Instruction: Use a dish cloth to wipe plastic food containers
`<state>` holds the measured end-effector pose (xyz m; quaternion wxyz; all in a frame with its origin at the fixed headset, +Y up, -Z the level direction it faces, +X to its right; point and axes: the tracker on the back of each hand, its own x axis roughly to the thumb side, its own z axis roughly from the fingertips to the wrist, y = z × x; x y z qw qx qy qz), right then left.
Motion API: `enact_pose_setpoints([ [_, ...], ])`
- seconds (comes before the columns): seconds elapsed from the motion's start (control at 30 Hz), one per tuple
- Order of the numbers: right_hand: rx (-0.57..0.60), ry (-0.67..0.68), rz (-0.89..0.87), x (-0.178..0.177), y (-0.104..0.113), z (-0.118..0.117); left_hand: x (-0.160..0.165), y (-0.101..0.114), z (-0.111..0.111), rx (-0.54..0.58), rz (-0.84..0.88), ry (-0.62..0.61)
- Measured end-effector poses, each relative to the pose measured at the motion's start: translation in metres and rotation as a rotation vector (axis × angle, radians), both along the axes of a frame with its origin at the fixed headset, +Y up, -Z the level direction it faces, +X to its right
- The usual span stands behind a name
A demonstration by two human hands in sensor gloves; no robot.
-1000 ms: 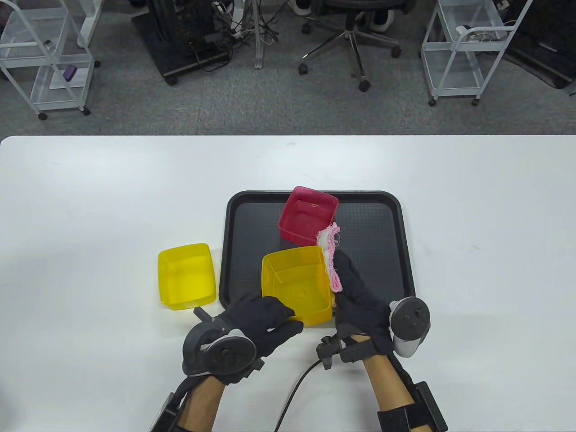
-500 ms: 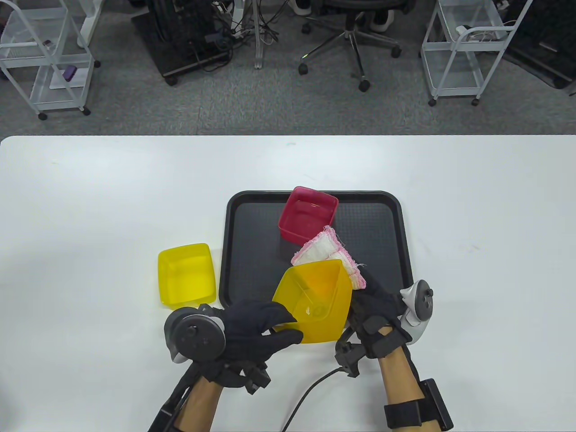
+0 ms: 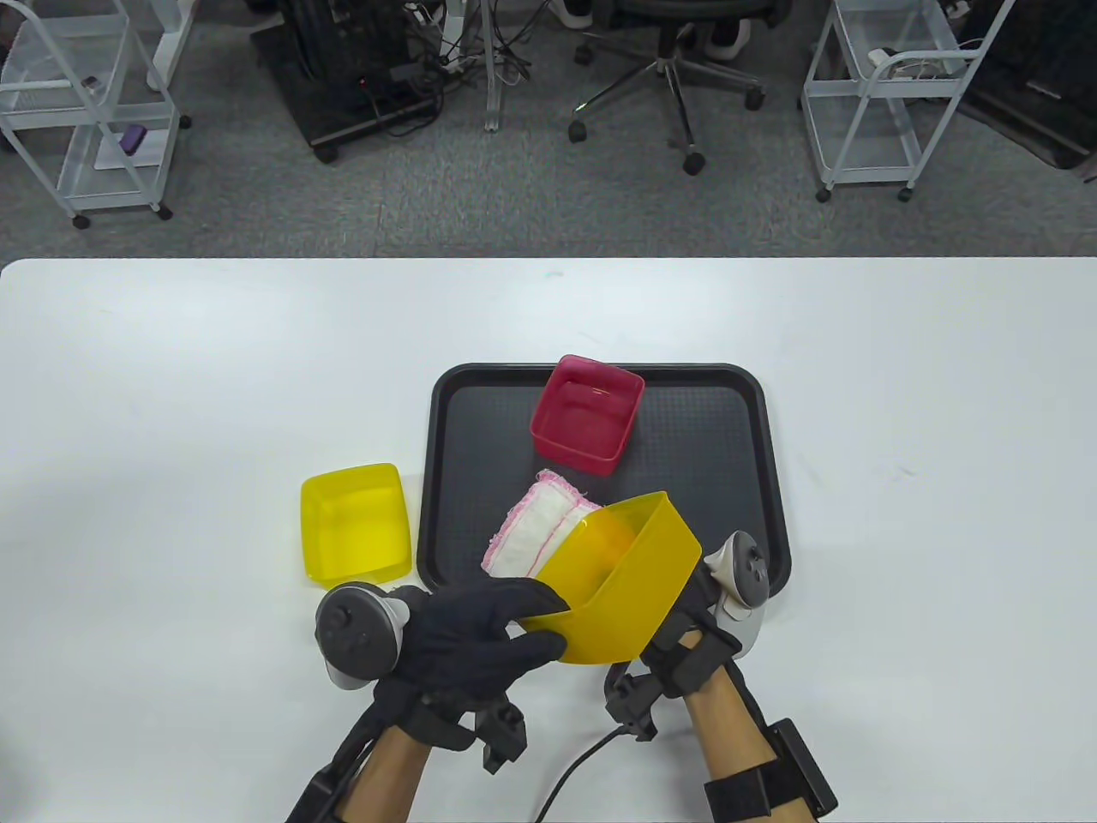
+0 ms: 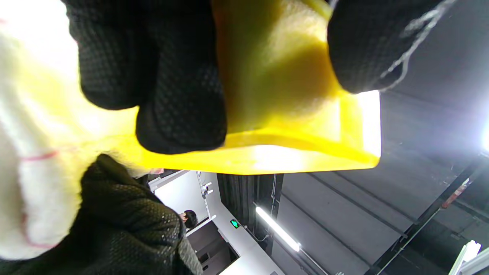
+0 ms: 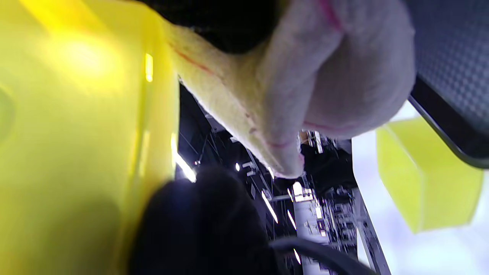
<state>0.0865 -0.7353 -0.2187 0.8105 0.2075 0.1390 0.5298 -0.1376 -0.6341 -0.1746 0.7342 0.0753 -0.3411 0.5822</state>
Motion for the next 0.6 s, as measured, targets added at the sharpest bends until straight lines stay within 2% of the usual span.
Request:
enact_pose_setpoints([
  [0.1, 0.057, 0.077, -0.004, -0.016, 0.01, 0.007, 0.0, 0.003, -0.001, 0.022, 0.002, 0.04],
  [0.2, 0.049, 0.01, -0.04, -0.021, 0.013, 0.01, -0.003, 0.007, 0.002, 0.052, -0.014, 0.077],
  [0.3, 0.05, 0.058, 0.017, -0.025, 0.007, 0.012, -0.005, 0.003, 0.002, 0.058, -0.066, 0.128],
  [0.43, 0.017, 0.05, 0.039, -0.026, 0.002, 0.012, -0.003, 0.001, 0.003, 0.086, -0.132, 0.195],
  [0.6, -0.046, 0.054, 0.103, -0.025, -0.003, 0.013, 0.002, 0.003, 0.009, 0.231, -0.328, 0.424],
])
